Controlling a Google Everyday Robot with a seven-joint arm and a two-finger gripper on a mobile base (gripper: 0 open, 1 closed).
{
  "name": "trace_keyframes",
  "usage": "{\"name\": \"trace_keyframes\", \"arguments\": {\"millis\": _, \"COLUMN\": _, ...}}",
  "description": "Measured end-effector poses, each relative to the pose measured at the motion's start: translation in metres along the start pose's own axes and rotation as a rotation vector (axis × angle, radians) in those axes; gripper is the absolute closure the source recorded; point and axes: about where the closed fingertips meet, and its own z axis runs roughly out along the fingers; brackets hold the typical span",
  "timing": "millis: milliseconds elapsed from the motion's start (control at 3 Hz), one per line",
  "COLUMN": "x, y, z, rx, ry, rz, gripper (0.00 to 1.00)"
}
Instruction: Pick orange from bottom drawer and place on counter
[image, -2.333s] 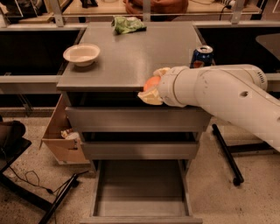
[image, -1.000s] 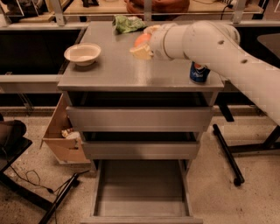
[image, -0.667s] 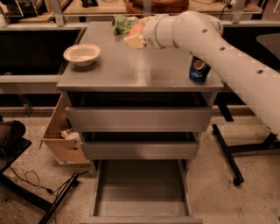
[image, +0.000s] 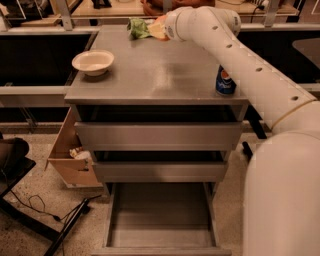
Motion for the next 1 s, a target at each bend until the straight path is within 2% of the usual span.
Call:
{"name": "trace_keyframes", "arguments": {"millis": 333, "x": 0.024, "y": -0.002, "z": 0.033, "rx": 0.02, "ry": 0.05, "rz": 0.088, "gripper": 1.0}}
{"name": "trace_keyframes", "arguments": {"millis": 667, "x": 0.043, "y": 0.012, "z": 0.058, "rx": 0.033, "ry": 0.13, "rz": 0.105, "gripper": 1.0}}
{"name": "trace_keyframes", "arguments": {"millis": 1000, "x": 0.061, "y": 0.03, "z": 0.076, "rx": 0.036, "ry": 0.216, "rz": 0.094, "gripper": 0.96}}
